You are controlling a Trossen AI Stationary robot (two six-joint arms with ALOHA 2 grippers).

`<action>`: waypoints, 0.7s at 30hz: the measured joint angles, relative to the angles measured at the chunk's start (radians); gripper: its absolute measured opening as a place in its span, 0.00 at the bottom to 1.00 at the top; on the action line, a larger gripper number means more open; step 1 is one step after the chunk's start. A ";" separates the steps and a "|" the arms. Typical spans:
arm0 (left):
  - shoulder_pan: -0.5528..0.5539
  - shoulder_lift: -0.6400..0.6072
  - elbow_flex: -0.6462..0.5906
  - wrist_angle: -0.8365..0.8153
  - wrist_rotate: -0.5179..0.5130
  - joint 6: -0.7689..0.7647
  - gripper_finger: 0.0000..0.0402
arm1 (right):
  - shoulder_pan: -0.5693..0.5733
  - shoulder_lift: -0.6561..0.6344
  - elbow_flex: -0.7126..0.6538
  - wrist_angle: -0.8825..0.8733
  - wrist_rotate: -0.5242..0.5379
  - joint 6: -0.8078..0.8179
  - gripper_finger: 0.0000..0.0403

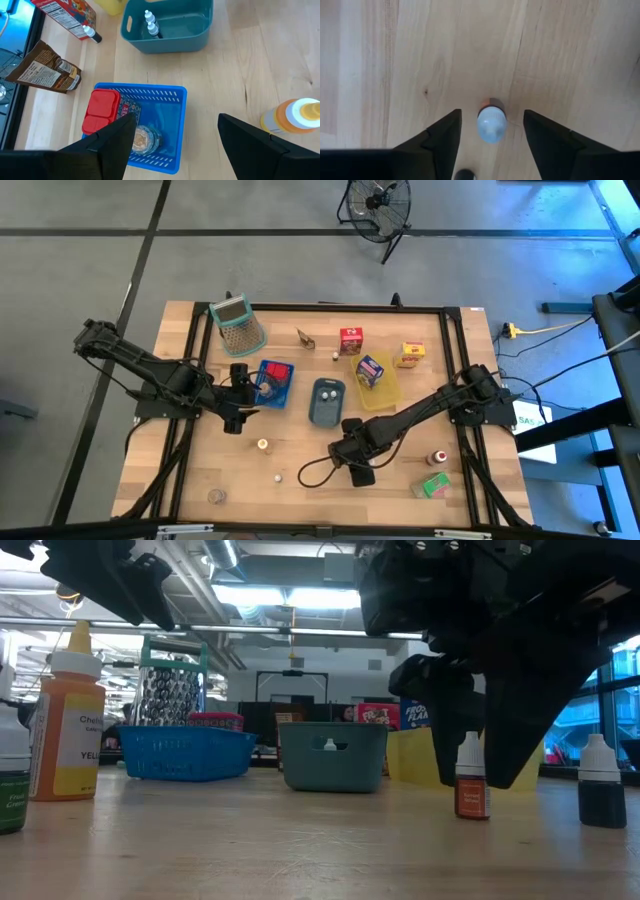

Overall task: Pick & Place Kitchen Items
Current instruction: Put the small yellow food coloring into the green bin

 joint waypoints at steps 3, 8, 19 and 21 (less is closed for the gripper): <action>0.000 0.000 0.000 0.000 0.000 -0.001 0.69 | 0.000 0.000 0.000 -0.001 0.000 0.000 0.52; 0.000 0.000 0.000 0.000 0.000 -0.003 0.69 | 0.000 0.000 0.000 -0.001 0.001 0.000 0.49; 0.000 0.000 0.000 0.000 0.005 -0.003 0.69 | 0.000 0.001 0.000 0.000 0.001 0.000 0.39; 0.000 0.000 0.000 0.000 0.006 -0.003 0.69 | 0.000 0.007 0.000 0.002 0.001 0.000 0.38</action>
